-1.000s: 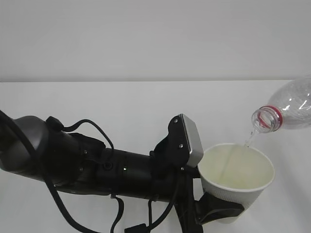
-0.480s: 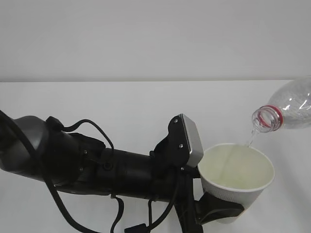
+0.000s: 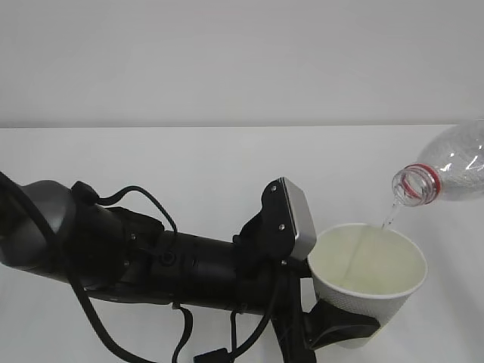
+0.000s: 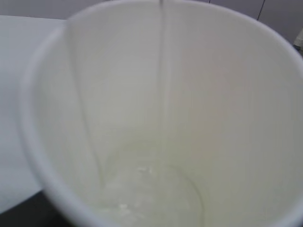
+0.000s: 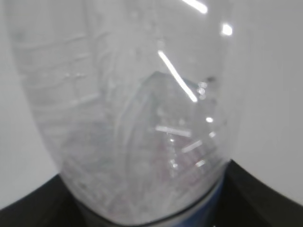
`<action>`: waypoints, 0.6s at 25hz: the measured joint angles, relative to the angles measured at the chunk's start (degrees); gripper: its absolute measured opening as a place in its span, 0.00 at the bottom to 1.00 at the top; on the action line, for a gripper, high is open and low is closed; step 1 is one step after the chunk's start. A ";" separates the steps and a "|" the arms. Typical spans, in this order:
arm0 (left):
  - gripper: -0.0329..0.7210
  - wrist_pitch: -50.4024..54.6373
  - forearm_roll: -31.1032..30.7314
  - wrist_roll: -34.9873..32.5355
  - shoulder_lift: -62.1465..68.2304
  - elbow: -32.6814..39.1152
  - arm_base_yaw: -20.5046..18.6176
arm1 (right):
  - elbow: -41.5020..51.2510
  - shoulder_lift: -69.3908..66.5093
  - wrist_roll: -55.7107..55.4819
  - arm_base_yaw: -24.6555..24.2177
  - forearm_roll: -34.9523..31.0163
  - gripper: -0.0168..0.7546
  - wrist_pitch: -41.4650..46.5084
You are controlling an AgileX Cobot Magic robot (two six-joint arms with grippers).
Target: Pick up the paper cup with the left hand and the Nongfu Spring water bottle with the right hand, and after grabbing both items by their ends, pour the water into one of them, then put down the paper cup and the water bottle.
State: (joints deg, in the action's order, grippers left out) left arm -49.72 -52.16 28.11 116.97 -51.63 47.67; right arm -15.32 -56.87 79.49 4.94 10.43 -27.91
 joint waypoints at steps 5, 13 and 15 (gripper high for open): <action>0.71 0.00 0.00 0.21 0.00 0.00 0.00 | 0.00 0.00 0.00 0.00 0.00 0.66 0.00; 0.71 0.09 0.00 0.21 0.00 0.00 0.00 | 0.00 0.00 0.00 0.00 -0.12 0.66 0.00; 0.71 0.13 0.00 0.21 0.00 0.00 0.00 | 0.00 0.00 0.00 0.00 -0.12 0.66 -0.09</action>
State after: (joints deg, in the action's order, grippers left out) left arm -49.59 -52.16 28.32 116.97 -51.63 47.67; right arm -15.32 -56.87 79.49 4.94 10.31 -28.00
